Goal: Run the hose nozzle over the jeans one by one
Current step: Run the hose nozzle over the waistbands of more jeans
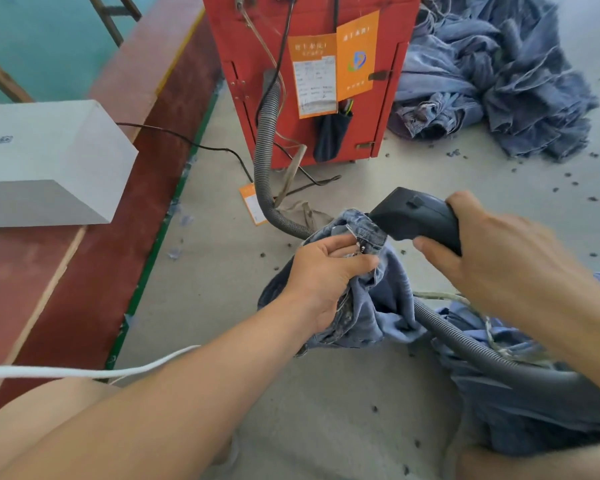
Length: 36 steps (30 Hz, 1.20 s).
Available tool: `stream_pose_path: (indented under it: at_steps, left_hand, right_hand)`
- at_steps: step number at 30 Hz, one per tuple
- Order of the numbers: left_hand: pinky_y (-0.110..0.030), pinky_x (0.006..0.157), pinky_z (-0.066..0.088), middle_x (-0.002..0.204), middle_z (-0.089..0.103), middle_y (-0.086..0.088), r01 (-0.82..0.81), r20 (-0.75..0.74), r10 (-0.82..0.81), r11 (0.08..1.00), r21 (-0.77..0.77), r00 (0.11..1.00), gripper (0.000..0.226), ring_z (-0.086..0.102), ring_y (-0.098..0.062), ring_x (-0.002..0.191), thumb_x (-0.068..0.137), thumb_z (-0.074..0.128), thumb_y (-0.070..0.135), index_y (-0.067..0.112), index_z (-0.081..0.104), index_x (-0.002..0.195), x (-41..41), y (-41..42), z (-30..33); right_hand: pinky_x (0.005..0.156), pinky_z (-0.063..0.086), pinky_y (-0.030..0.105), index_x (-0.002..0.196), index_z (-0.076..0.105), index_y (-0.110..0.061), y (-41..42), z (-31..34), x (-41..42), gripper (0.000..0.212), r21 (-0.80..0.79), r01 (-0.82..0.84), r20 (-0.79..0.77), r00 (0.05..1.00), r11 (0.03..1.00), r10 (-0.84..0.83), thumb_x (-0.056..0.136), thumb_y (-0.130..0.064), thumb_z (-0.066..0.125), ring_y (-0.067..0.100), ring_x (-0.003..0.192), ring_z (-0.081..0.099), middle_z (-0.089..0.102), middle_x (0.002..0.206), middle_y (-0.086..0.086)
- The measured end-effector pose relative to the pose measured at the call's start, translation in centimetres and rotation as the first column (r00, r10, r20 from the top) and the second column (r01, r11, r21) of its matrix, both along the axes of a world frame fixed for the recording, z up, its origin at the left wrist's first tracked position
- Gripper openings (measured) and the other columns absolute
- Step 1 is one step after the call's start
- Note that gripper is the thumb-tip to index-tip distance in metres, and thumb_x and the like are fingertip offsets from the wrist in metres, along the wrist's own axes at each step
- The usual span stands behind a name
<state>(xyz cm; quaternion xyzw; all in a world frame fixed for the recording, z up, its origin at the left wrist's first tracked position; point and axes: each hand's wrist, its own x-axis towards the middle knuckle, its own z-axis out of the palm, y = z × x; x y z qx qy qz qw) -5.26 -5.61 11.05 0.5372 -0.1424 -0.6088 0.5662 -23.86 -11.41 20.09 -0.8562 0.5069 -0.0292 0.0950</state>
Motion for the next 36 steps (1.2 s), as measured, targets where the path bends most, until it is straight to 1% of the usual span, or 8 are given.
stream_pose_path:
  at_steps: [5, 10, 15, 20, 24, 28, 33, 36]
  left_hand:
    - [-0.019, 0.076, 0.057, 0.094, 0.08, -0.006, 0.079, 0.127, -0.068, 0.993, -0.086, 0.99, 0.042, 0.076, -0.014, 0.088, 0.079, 0.073, -0.017, 0.023, 0.084, 0.082, 0.1, 0.0, -0.1]
    - [-0.014, 0.072, 0.057, 0.086, 0.079, 0.015, 0.103, 0.173, -0.082, 0.988, -0.117, 0.982, 0.066, 0.075, 0.0, 0.086, 0.08, 0.073, -0.017, 0.048, 0.08, 0.072, -0.3, 0.5, -0.7]
    - [-0.026, 0.087, 0.059, 0.111, 0.078, -0.004, 0.138, 0.228, -0.099, 0.977, -0.161, 0.968, 0.046, 0.073, -0.018, 0.108, 0.082, 0.071, -0.015, 0.014, 0.077, 0.118, -0.1, 0.6, -0.6]
    - [-0.021, 0.082, 0.057, 0.104, 0.079, 0.007, 0.139, 0.335, -0.088, 0.982, -0.131, 0.938, 0.057, 0.073, -0.006, 0.101, 0.082, 0.068, -0.019, 0.032, 0.077, 0.103, -0.8, 1.1, -1.1]
    - [-0.018, 0.081, 0.057, 0.102, 0.078, 0.018, 0.184, 0.407, -0.137, 0.98, -0.077, 0.903, 0.066, 0.072, 0.0, 0.101, 0.08, 0.063, -0.021, 0.041, 0.069, 0.102, -1.0, 1.4, -0.9]
    - [-0.024, 0.091, 0.058, 0.111, 0.077, 0.014, 0.222, 0.469, -0.158, 0.972, -0.084, 0.869, 0.071, 0.069, -0.001, 0.112, 0.078, 0.057, -0.023, 0.038, 0.068, 0.114, -0.7, 1.8, -0.4]
    - [-0.032, 0.106, 0.053, 0.119, 0.076, 0.009, 0.292, 0.518, -0.237, 0.956, -0.026, 0.822, 0.068, 0.067, -0.001, 0.117, 0.083, 0.056, -0.023, 0.022, 0.07, 0.132, -1.4, 2.8, -0.7]
    - [-0.03, 0.107, 0.052, 0.125, 0.073, 0.009, 0.272, 0.508, -0.209, 0.961, -0.052, 0.835, 0.065, 0.064, -0.002, 0.122, 0.086, 0.058, -0.02, 0.019, 0.065, 0.138, -1.0, 2.6, -0.3]
  right_hand:
    - [0.043, 0.032, 0.026, 0.094, 0.036, -0.031, 1.4, 0.5, 0.2, 0.04, 0.059, -0.051, -0.046, 0.997, 0.997, 0.054, 0.085, -0.07, 0.042, 0.014, 0.047, 0.051, 0.054, 0.058, -0.008]
    - [0.053, 0.039, 0.035, 0.1, 0.043, -0.027, -1.6, 0.4, 0.9, 0.037, 0.12, 0.053, -0.016, 0.999, 0.991, -0.052, 0.096, -0.062, 0.051, 0.022, 0.061, 0.056, 0.058, 0.072, 0.0]
    - [0.045, 0.037, 0.027, 0.089, 0.042, -0.038, 0.1, 1.4, -0.9, 0.037, 0.105, -0.005, 0.01, 1.0, 0.994, 0.004, 0.081, -0.074, 0.047, 0.01, 0.048, 0.055, 0.056, 0.056, -0.012]
    - [0.049, 0.034, 0.029, 0.093, 0.046, -0.029, -1.7, 0.2, 0.8, 0.035, 0.15, 0.021, -0.01, 1.0, 0.988, -0.019, 0.093, -0.063, 0.055, 0.017, 0.058, 0.056, 0.058, 0.07, -0.003]
    - [0.044, 0.039, 0.026, 0.091, 0.05, -0.033, -3.4, 1.5, -0.6, 0.03, 0.23, 0.074, 0.126, 0.986, 0.97, -0.105, 0.09, -0.061, 0.06, 0.012, 0.04, 0.06, 0.062, 0.057, -0.003]
    - [0.039, 0.041, 0.026, 0.087, 0.049, -0.049, -1.9, 2.4, -1.1, 0.023, 0.374, -0.011, 0.118, 0.992, 0.927, -0.036, 0.078, -0.069, 0.057, 0.01, 0.037, 0.06, 0.066, 0.061, -0.021]
    - [0.038, 0.043, 0.026, 0.094, 0.054, -0.028, -3.6, 1.4, 0.2, 0.024, 0.32, 0.07, 0.098, 0.989, 0.945, -0.107, 0.096, -0.05, 0.063, 0.012, 0.034, 0.058, 0.065, 0.059, 0.004]
    - [0.038, 0.047, 0.03, 0.089, 0.055, -0.034, -3.7, 2.4, -1.4, 0.022, 0.373, 0.063, 0.192, 0.971, 0.926, -0.144, 0.092, -0.054, 0.063, 0.018, 0.035, 0.059, 0.066, 0.055, 0.007]
